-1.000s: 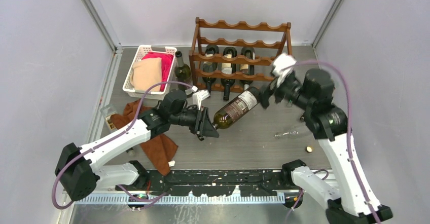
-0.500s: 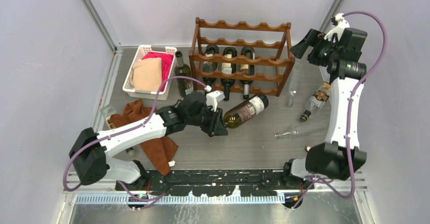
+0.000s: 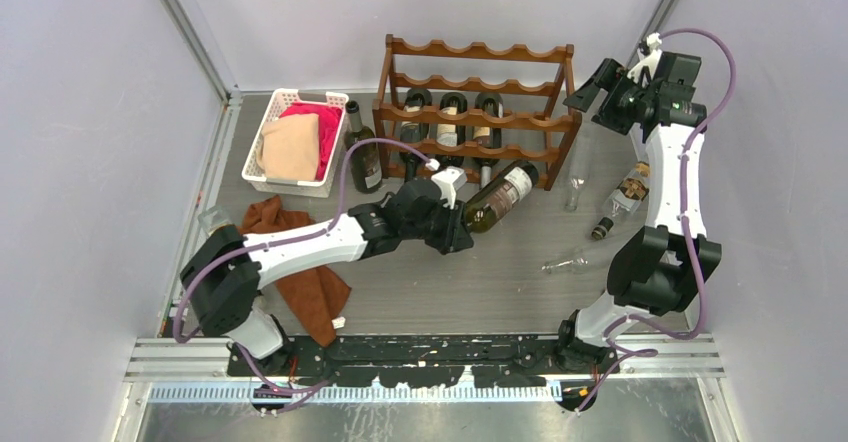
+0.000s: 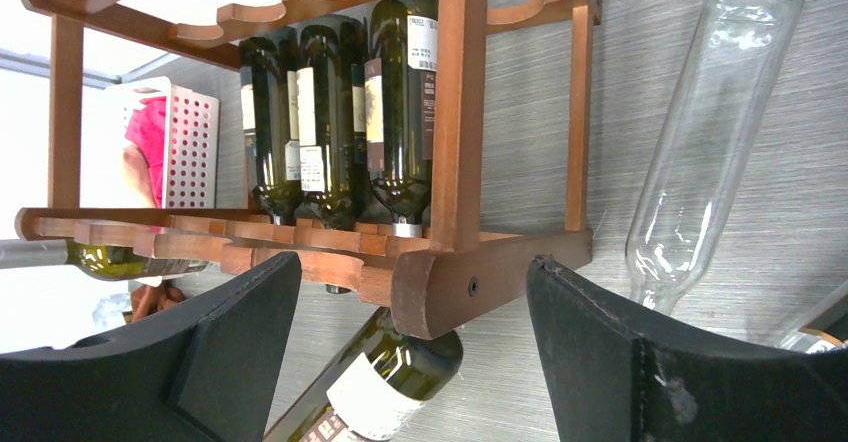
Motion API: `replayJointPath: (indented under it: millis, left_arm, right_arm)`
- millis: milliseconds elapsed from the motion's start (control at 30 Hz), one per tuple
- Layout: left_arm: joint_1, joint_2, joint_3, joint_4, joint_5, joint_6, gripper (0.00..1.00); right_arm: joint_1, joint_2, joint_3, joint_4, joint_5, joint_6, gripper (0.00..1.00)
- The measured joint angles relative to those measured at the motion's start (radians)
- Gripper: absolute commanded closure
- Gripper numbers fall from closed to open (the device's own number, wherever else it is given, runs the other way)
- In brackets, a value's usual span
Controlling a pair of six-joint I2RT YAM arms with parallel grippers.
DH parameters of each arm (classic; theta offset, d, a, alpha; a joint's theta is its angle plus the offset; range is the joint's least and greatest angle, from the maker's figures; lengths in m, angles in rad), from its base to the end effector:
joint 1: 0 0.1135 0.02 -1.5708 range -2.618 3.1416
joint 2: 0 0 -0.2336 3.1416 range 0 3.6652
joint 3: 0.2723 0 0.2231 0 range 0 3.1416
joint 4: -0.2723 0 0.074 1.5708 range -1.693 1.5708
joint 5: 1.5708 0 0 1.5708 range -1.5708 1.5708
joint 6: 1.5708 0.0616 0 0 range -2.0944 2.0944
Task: Put the wine bottle on the wine rack
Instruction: Place the wine bottle in the wine rack.
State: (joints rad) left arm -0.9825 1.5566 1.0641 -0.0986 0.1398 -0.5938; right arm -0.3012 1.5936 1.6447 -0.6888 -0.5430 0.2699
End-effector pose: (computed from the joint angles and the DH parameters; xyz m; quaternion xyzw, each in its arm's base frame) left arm 0.1851 -0.2930 0.2231 0.2022 0.8573 -0.3762 0.2873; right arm 0.3329 -0.0701 0.3425 0.1266 0.8595 0.2327 0.4370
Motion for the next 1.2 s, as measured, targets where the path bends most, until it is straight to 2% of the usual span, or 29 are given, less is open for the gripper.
replayJointPath:
  millis: [333,600,1200]
  left_arm:
    - [-0.022,0.147,0.079,0.04,-0.063,-0.026,1.0]
    - [-0.037,0.207,0.119,0.038,-0.095,-0.034,1.0]
    - [-0.055,0.41,0.35,0.012,-0.272,-0.047,1.0]
  right_arm:
    - [0.0,0.046,0.0,0.072,-0.043,0.06,0.14]
    - [0.0,0.056,-0.006,0.102,-0.084,0.097,0.18]
    - [0.019,0.057,-0.08,0.138,-0.117,0.133,0.19]
